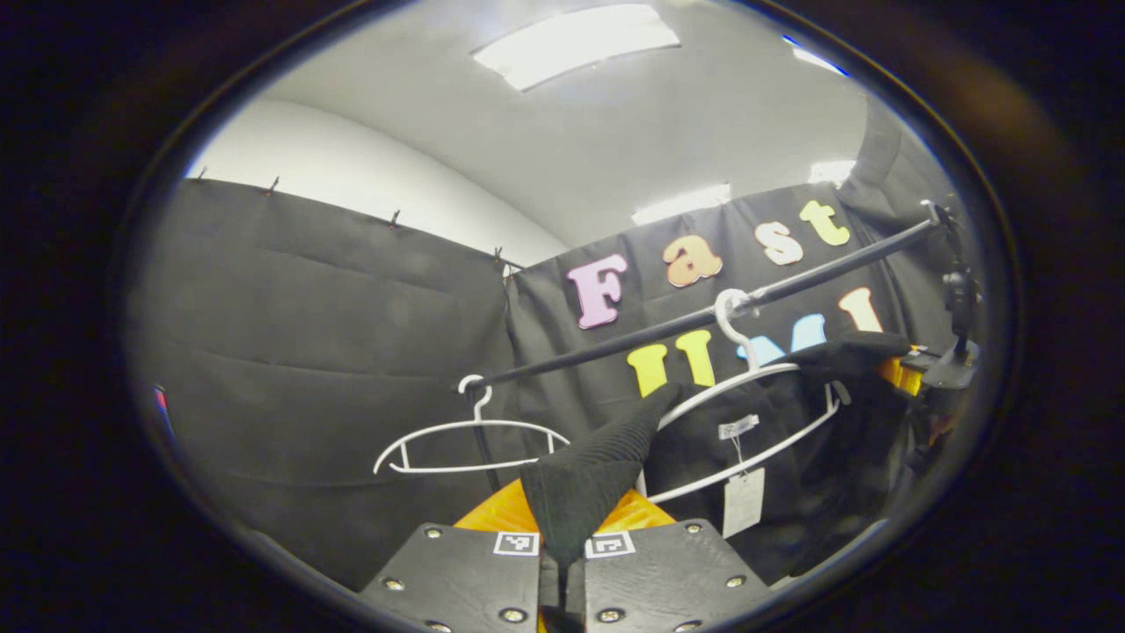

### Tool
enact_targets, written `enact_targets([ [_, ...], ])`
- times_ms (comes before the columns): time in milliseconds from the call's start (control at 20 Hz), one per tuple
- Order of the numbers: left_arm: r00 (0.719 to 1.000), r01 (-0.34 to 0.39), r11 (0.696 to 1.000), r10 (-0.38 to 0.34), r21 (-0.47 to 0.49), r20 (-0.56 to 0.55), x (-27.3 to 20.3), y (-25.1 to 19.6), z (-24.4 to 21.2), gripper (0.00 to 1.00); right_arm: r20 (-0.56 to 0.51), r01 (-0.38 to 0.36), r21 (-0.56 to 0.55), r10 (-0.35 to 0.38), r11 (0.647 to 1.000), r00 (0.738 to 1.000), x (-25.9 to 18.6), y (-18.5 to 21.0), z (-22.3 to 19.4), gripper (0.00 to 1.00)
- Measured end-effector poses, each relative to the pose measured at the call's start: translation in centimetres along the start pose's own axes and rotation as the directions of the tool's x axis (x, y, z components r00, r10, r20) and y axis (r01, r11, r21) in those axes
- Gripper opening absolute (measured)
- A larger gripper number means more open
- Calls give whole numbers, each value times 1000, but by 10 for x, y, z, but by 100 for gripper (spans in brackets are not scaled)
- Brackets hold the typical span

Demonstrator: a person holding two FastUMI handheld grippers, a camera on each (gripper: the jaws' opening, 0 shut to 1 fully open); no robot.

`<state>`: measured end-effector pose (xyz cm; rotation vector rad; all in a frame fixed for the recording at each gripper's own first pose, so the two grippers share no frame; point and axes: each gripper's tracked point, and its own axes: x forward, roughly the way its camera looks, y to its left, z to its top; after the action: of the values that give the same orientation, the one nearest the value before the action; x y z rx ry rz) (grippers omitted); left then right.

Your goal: Grasp the clothes on the hanger with both hands and then place them into the laundry hamper below.

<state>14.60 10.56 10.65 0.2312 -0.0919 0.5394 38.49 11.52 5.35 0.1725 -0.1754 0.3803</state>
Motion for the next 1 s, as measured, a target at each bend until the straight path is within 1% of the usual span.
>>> enact_targets([
  [100,1000,14,1000,-13,-20,15,8,6,5,4,1,8,4,-8,1000,1000,6,-7,0,4],
  [300,999,35,997,-35,-63,5,22,21,-1,4,-4,14,29,-14,999,1000,20,-18,-2,4],
  [450,997,79,990,-81,-120,-9,36,23,-11,4,-22,20,31,-19,999,1000,24,-24,-7,4],
  [550,995,96,983,-101,-154,-26,43,28,-23,4,-33,19,40,-18,999,999,28,-25,-12,4],
  [750,988,110,967,-132,-232,-81,58,27,-50,4,-99,10,71,-3,997,995,36,-28,-38,4],
  [1000,980,129,954,-164,-270,-112,62,40,-75,4,-163,10,100,6,995,987,38,-28,-58,4],
])
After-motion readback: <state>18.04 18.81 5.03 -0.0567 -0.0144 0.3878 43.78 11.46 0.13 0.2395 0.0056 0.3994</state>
